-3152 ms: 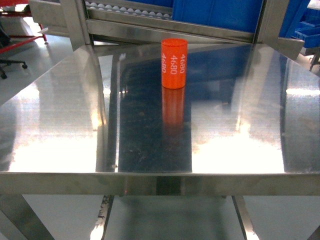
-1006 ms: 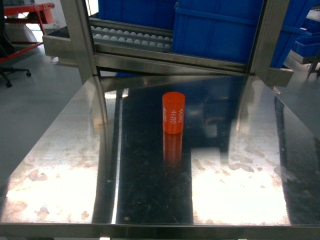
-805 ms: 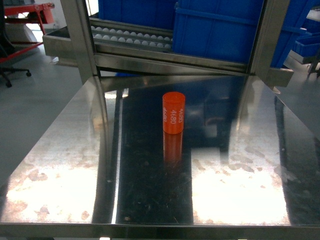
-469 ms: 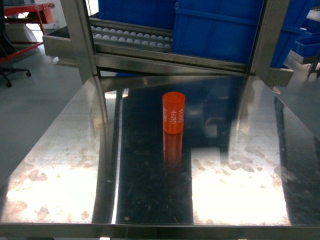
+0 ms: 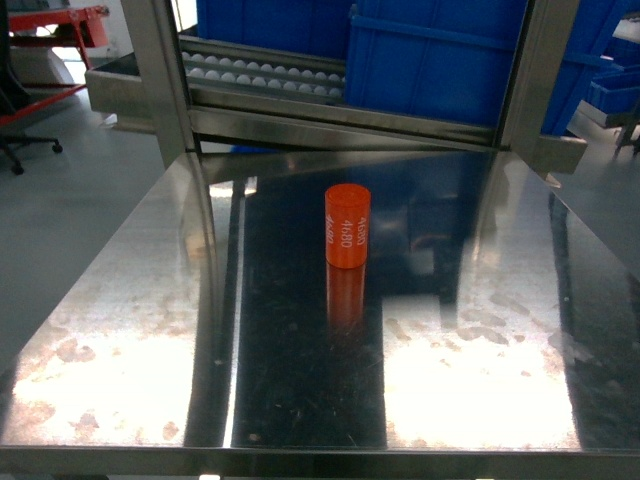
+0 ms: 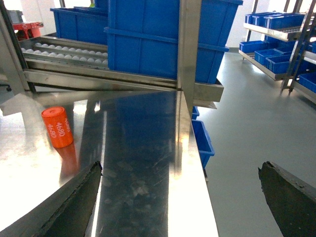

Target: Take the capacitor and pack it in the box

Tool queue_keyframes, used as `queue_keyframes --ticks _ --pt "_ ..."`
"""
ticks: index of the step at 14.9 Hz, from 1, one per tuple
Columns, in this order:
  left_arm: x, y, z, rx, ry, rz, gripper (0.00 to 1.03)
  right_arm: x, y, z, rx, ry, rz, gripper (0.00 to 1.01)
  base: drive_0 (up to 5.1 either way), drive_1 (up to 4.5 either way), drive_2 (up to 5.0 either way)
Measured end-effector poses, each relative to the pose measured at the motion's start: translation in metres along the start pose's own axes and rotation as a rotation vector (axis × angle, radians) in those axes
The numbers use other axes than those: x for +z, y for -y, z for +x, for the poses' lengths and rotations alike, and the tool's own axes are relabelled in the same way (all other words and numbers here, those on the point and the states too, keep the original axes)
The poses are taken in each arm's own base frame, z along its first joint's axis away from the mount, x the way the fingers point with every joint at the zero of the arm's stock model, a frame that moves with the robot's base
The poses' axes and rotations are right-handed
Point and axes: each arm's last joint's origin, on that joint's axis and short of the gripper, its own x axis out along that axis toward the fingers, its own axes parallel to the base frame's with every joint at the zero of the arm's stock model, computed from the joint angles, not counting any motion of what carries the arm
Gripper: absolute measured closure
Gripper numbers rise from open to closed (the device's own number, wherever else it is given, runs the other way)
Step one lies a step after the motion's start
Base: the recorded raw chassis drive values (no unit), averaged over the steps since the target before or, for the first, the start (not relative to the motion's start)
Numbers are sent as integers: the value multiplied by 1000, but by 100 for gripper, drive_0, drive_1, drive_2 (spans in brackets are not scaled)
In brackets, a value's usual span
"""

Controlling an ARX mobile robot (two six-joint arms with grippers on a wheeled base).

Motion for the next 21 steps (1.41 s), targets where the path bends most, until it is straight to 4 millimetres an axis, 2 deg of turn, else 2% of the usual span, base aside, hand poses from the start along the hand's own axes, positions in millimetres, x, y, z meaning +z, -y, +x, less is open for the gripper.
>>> queue_keyframes --ticks 17,18,19,21 --pt "0 0 0 0 0 0 5 0 0 0 0 0 0 3 0 0 0" --pt "-2 1 2 80 -50 3 5 0 0 0 0 0 0 3 0 0 0" --pt "8 1 20 235 -73 14 5 0 0 0 2 1 0 3 0 0 0" --pt "28 -2 58 292 -29 0 5 0 0 0 0 0 0 3 0 0 0"
